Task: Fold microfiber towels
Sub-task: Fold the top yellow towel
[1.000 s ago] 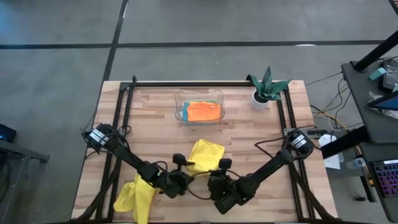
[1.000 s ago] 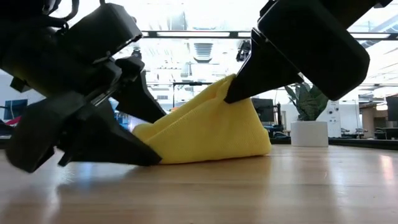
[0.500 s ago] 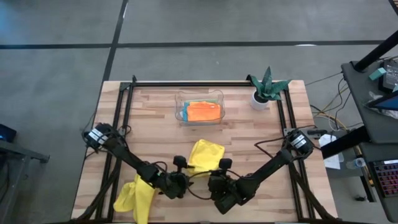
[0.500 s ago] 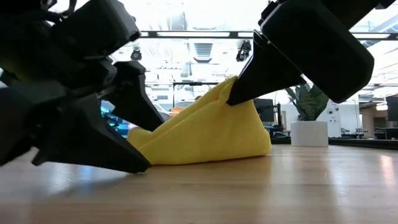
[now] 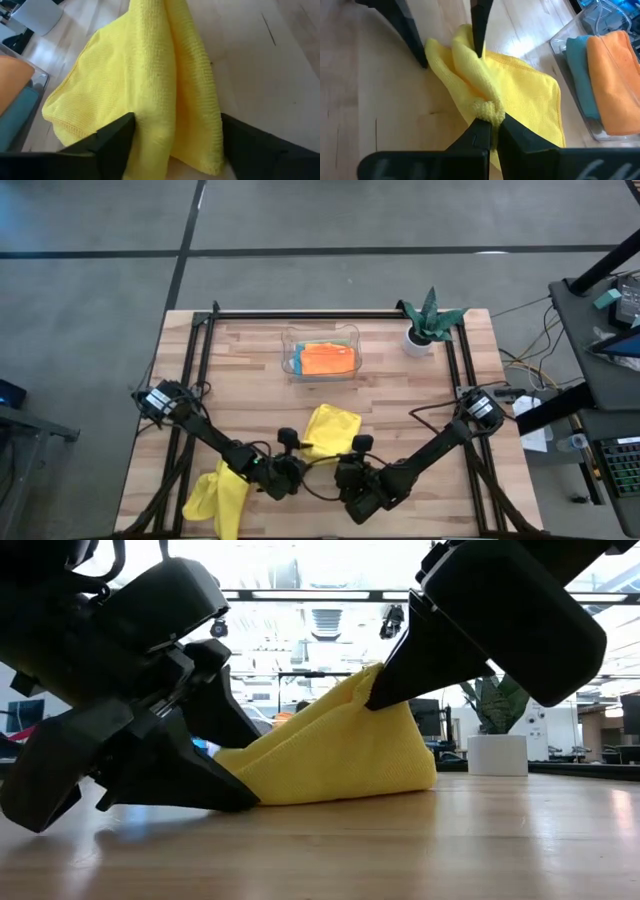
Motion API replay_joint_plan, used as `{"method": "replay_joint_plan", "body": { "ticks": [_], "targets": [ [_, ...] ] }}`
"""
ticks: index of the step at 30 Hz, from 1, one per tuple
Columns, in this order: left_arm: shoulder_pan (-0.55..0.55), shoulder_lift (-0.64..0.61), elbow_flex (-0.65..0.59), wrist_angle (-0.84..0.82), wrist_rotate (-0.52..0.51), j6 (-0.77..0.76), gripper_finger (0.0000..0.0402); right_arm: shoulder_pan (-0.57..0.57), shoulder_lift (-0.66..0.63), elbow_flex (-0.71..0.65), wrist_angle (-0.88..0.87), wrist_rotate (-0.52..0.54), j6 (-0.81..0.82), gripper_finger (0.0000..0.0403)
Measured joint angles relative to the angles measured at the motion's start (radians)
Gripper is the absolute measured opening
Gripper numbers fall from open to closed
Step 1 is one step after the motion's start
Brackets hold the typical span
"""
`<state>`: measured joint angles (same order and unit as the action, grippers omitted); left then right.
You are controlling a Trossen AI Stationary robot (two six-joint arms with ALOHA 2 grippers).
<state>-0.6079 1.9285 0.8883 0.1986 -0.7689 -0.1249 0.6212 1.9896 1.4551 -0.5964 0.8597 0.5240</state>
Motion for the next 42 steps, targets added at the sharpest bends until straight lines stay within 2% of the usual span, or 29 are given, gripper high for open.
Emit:
{"method": "replay_joint_plan", "body": {
  "ticks": [5, 10, 12, 28, 31, 38, 42],
  "targets": [
    [0.0, 0.0, 0.0, -0.004, 0.004, -0.001, 0.017, 0.0, 0.0, 0.0, -0.004, -0.008, -0.001, 0.0008],
    [0.0, 0.0, 0.003, -0.005, 0.01, 0.0, 0.0043, 0.0, 0.0, 0.0, -0.012, -0.03, -0.002, 0.0008],
    [0.0, 0.001, 0.005, -0.005, 0.014, 0.001, 0.0012, 0.0, 0.0, 0.0, -0.021, -0.032, -0.002, 0.0008],
    [-0.001, 0.002, 0.009, 0.0, 0.031, 0.003, 0.0001, 0.01, 0.001, 0.0, -0.05, -0.073, -0.047, 0.0013],
    [-0.001, 0.002, 0.009, 0.0, 0.032, 0.003, 0.0001, 0.02, 0.001, 0.0, -0.05, -0.084, -0.064, 0.0038],
    [-0.001, 0.002, 0.009, 0.0, 0.033, 0.001, 0.0, 0.04, 0.002, 0.0, -0.05, -0.093, -0.071, 0.0133],
    [-0.001, 0.002, 0.011, 0.0, 0.034, 0.001, 0.0, 0.046, 0.001, 0.0, -0.05, -0.112, -0.071, 0.017]
  ]
}}
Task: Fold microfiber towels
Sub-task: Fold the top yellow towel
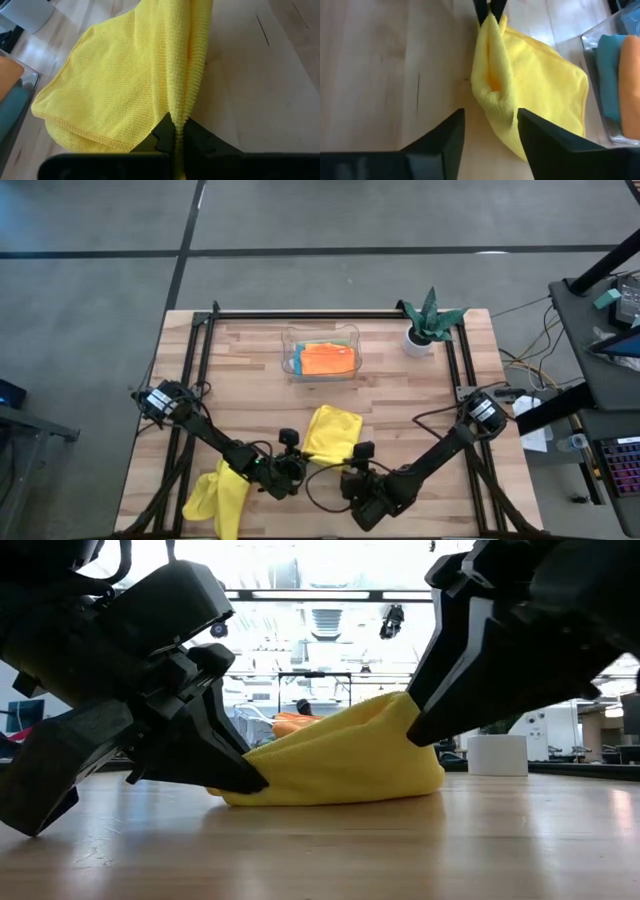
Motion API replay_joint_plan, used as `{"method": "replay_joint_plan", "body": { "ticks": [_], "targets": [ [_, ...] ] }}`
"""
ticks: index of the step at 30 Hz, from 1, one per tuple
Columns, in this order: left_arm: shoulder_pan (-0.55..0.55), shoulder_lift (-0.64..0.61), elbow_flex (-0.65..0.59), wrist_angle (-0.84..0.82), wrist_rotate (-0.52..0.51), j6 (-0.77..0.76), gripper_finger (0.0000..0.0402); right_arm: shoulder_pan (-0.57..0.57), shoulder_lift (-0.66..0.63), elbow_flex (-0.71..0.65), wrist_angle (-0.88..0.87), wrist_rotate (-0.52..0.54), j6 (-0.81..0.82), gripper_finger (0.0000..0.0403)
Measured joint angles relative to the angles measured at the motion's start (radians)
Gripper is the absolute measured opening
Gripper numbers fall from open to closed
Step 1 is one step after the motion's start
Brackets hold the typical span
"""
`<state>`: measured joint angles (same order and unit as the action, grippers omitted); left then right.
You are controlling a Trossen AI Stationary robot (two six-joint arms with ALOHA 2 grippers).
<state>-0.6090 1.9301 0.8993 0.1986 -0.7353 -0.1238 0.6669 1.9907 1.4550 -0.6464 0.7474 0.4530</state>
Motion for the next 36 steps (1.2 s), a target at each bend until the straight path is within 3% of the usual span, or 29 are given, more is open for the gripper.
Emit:
{"method": "replay_joint_plan", "body": {
  "ticks": [4, 19, 28, 36],
  "targets": [
    [0.0, 0.0, 0.006, 0.0, 0.0, 0.0, 0.0, 0.007, 0.0, 0.007, 0.004, -0.019, 0.0, 0.0187],
    [0.0, 0.0, 0.05, -0.008, 0.02, 0.009, 0.0, 0.006, 0.02, 0.008, 0.07, -0.043, -0.071, 0.019],
    [0.0, -0.001, 0.049, -0.034, 0.024, 0.006, 0.0, 0.002, 0.015, 0.008, 0.048, -0.041, -0.07, 0.0235],
    [0.0, -0.001, 0.049, -0.037, 0.029, 0.005, 0.0, 0.003, 0.01, 0.019, 0.016, -0.05, -0.072, 0.024]
  ]
}}
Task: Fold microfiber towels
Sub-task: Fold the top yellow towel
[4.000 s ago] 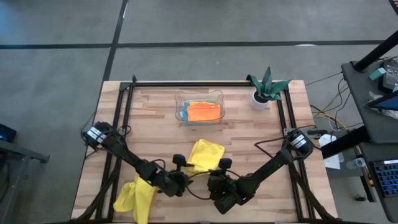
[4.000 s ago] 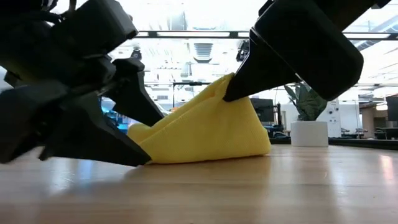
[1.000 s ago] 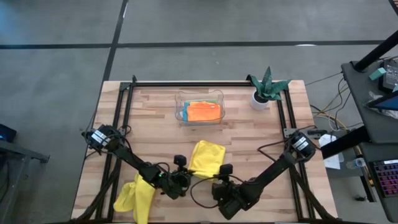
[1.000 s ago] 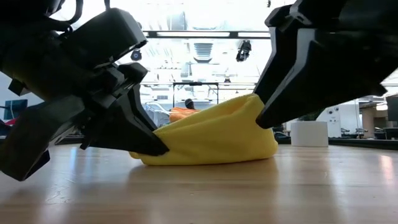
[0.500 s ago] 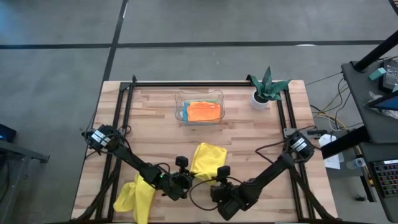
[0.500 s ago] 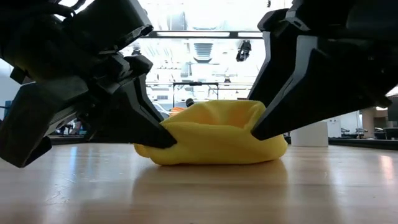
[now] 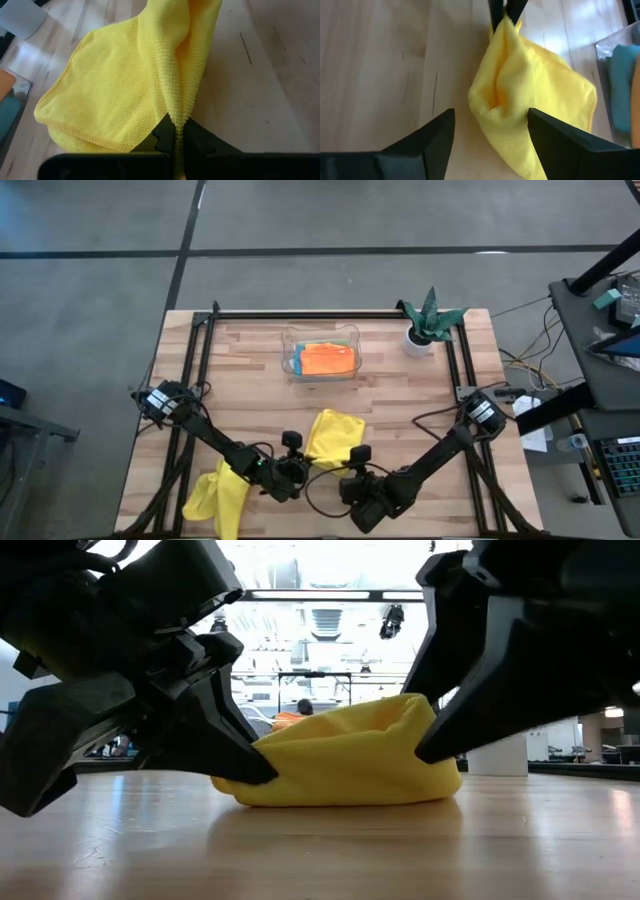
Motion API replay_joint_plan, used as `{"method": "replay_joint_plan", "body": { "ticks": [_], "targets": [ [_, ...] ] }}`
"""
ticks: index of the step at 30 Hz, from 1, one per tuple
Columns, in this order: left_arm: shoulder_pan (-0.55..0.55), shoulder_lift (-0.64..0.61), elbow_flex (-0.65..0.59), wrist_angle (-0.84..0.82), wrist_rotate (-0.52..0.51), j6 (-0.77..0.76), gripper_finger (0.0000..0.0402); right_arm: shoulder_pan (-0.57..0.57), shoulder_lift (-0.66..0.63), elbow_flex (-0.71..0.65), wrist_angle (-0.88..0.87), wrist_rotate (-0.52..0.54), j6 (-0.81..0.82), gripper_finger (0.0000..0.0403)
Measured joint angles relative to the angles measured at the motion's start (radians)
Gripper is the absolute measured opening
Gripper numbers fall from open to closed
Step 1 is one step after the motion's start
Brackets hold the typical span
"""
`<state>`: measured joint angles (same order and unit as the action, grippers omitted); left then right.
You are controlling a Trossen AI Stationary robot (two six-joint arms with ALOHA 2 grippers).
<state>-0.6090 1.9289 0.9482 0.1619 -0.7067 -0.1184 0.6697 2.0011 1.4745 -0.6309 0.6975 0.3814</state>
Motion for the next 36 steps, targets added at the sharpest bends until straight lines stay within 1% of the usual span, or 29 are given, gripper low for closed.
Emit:
{"method": "replay_joint_plan", "body": {
  "ticks": [6, 16, 19, 21, 23, 25, 30, 33, 34, 36],
  "targets": [
    [0.0, 0.0, 0.0, 0.0, 0.007, -0.002, 0.0, 0.0, -0.002, 0.054, -0.013, 0.009, -0.035, 0.024],
    [0.0, -0.002, 0.002, 0.0, 0.02, -0.002, 0.0, -0.011, 0.04, 0.055, -0.002, -0.024, -0.043, 0.024],
    [0.0, -0.002, 0.002, 0.0, 0.021, -0.002, 0.0, -0.007, 0.033, 0.055, -0.002, -0.018, -0.044, 0.0239],
    [0.0, -0.002, 0.002, 0.0, 0.021, -0.002, 0.0, 0.004, 0.018, 0.055, -0.002, -0.017, -0.044, 0.023],
    [0.0, -0.002, 0.002, 0.0, 0.021, -0.002, 0.0, 0.019, -0.002, 0.055, -0.002, -0.017, -0.042, 0.0211],
    [0.0, -0.002, 0.001, 0.0, 0.021, -0.002, 0.0, 0.033, -0.025, 0.055, -0.003, -0.017, -0.04, 0.0184],
    [0.0, -0.002, 0.001, 0.0, 0.022, -0.002, 0.0, 0.061, -0.061, 0.055, -0.011, -0.016, -0.026, 0.01],
    [0.0, -0.002, 0.001, 0.001, 0.023, -0.002, 0.0, 0.08, -0.068, 0.055, -0.011, -0.015, -0.04, 0.0036],
    [0.0, -0.002, 0.001, 0.0, 0.024, -0.003, 0.0, 0.087, -0.068, 0.055, -0.011, -0.014, -0.053, 0.0023],
    [0.0, -0.002, 0.001, 0.001, 0.024, -0.003, 0.0, 0.099, -0.068, 0.055, -0.011, -0.015, -0.05, 0.0017]
  ]
}}
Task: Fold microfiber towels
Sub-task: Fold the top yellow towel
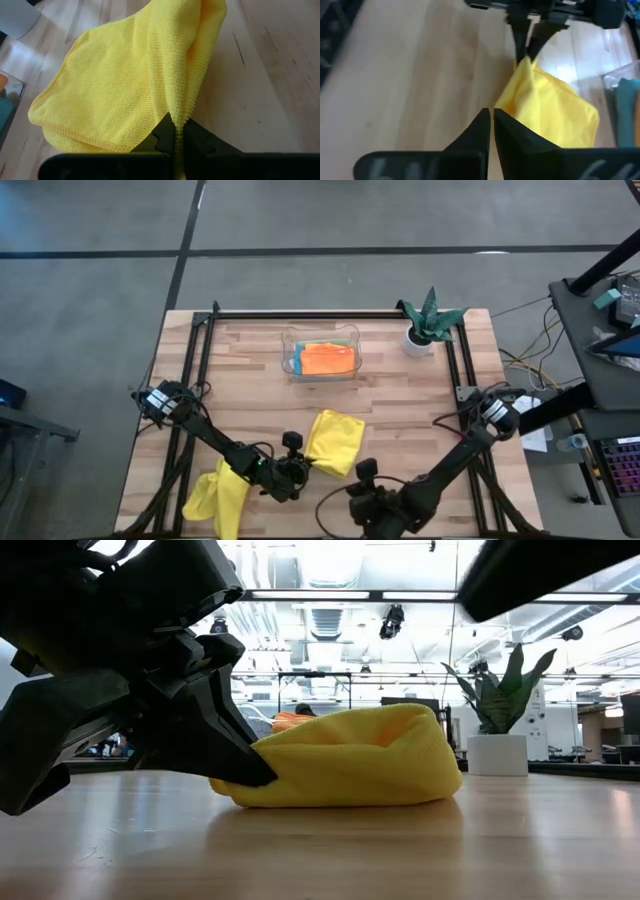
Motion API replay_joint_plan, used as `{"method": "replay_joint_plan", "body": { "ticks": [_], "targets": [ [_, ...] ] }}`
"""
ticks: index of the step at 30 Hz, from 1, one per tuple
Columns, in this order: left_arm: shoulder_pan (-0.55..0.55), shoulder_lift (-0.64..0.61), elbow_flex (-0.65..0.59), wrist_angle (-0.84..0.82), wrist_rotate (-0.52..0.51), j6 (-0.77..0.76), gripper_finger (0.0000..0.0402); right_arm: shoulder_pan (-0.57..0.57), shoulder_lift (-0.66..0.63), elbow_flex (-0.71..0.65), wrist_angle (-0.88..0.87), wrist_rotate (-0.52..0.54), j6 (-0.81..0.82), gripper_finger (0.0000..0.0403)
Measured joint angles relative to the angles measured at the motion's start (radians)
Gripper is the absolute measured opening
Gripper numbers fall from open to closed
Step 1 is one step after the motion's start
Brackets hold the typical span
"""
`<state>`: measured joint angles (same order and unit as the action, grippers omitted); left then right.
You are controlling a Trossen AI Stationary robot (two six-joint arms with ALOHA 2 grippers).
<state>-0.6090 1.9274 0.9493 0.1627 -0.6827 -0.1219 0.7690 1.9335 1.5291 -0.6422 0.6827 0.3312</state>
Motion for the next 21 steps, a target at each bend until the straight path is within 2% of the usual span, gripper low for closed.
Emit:
{"method": "replay_joint_plan", "body": {
  "ticks": [7, 21],
  "targets": [
    [0.0, 0.0, 0.0, 0.0, 0.0, -0.001, 0.0, 0.002, 0.0, 0.0, 0.004, -0.012, 0.015, 0.0028],
    [0.001, 0.0, 0.0, 0.0, 0.017, -0.002, 0.0, -0.012, 0.0, -0.001, 0.036, -0.035, 0.007, 0.0184]
  ]
}}
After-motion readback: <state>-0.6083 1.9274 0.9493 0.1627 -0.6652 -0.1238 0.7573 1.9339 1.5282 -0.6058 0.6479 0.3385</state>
